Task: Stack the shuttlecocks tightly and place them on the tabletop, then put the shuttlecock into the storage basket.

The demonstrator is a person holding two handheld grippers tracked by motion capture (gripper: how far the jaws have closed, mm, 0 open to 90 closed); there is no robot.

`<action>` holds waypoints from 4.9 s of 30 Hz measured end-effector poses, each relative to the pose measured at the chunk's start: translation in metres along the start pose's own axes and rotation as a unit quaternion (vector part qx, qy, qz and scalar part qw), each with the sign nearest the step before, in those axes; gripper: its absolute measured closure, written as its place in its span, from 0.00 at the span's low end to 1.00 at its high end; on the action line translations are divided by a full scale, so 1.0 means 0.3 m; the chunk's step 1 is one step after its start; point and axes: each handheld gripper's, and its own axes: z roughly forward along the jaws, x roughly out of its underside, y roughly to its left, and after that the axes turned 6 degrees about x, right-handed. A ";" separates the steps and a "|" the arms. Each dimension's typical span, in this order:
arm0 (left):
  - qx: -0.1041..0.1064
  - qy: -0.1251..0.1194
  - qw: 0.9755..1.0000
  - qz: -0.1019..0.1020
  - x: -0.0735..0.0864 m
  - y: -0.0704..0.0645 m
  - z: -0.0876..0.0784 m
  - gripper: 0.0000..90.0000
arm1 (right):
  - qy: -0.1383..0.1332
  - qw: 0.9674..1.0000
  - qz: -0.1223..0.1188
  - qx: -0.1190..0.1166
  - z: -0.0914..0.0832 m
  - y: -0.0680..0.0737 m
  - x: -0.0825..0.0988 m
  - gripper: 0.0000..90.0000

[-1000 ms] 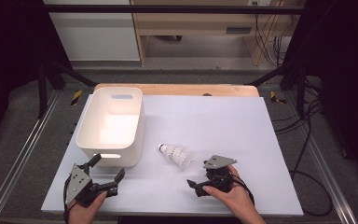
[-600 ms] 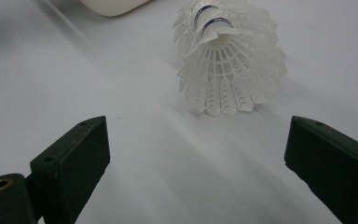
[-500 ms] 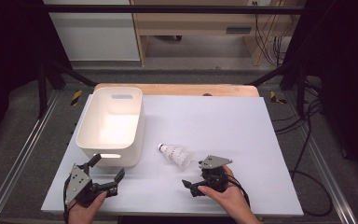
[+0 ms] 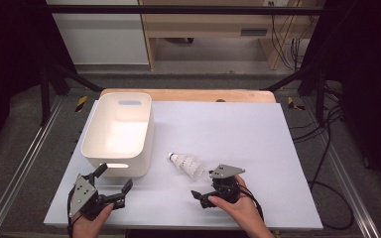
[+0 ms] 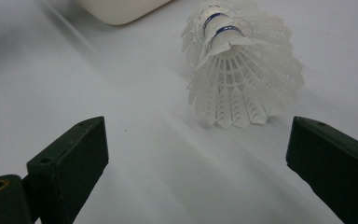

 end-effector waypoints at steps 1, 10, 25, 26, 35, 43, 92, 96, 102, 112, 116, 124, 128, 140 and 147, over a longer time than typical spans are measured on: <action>0.000 0.000 1.000 0.000 0.000 0.000 0.000 0.02 | 0.000 1.000 0.001 -0.001 0.001 0.000 0.000 0.07; 0.000 0.000 1.000 0.000 0.000 0.000 0.000 0.02 | 0.000 1.000 0.005 -0.001 0.007 0.000 0.000 0.07; -0.001 0.001 1.000 0.002 0.000 0.000 0.001 0.02 | -0.005 1.000 0.017 -0.001 0.032 0.009 -0.004 0.08; -0.001 0.002 1.000 0.002 0.000 0.000 0.002 0.02 | -0.004 1.000 0.019 -0.002 0.034 0.010 -0.004 0.08; 0.000 0.000 1.000 0.002 -0.001 -0.002 0.000 0.02 | -0.001 1.000 0.018 -0.006 0.051 0.022 -0.009 0.08; 0.000 -0.001 1.000 0.001 -0.002 -0.002 0.000 0.02 | -0.004 1.000 0.022 -0.004 0.063 0.024 -0.013 0.10; 0.004 0.002 1.000 0.004 0.000 -0.004 0.005 0.02 | -0.026 0.999 0.028 -0.004 0.145 0.030 -0.066 0.36; 0.004 0.002 1.000 0.003 0.000 -0.005 0.005 0.02 | -0.027 0.999 0.029 -0.005 0.155 0.029 -0.071 0.37; 0.004 0.001 1.000 0.003 -0.001 -0.004 0.005 0.02 | -0.026 0.999 0.028 -0.006 0.167 0.027 -0.077 0.37; 0.004 0.002 1.000 0.004 -0.001 -0.004 0.005 0.02 | -0.026 0.999 0.023 -0.003 0.177 0.029 -0.077 0.37; 0.004 0.002 1.000 0.004 -0.001 -0.005 0.005 0.02 | -0.026 0.999 0.022 -0.002 0.180 0.029 -0.082 0.38; 0.004 0.001 1.000 0.003 -0.001 -0.005 0.005 0.02 | -0.028 0.999 0.022 -0.001 0.193 0.031 -0.089 0.38; 0.004 0.001 1.000 0.003 -0.001 -0.005 0.005 0.02 | -0.027 0.999 0.022 -0.001 0.200 0.031 -0.092 0.38; 0.004 0.001 1.000 0.003 -0.001 -0.005 0.005 0.02 | -0.028 0.999 0.021 0.006 0.215 0.030 -0.103 0.39; 0.004 0.001 1.000 0.003 -0.001 -0.005 0.005 0.02 | -0.025 0.999 0.018 0.012 0.225 0.031 -0.111 0.41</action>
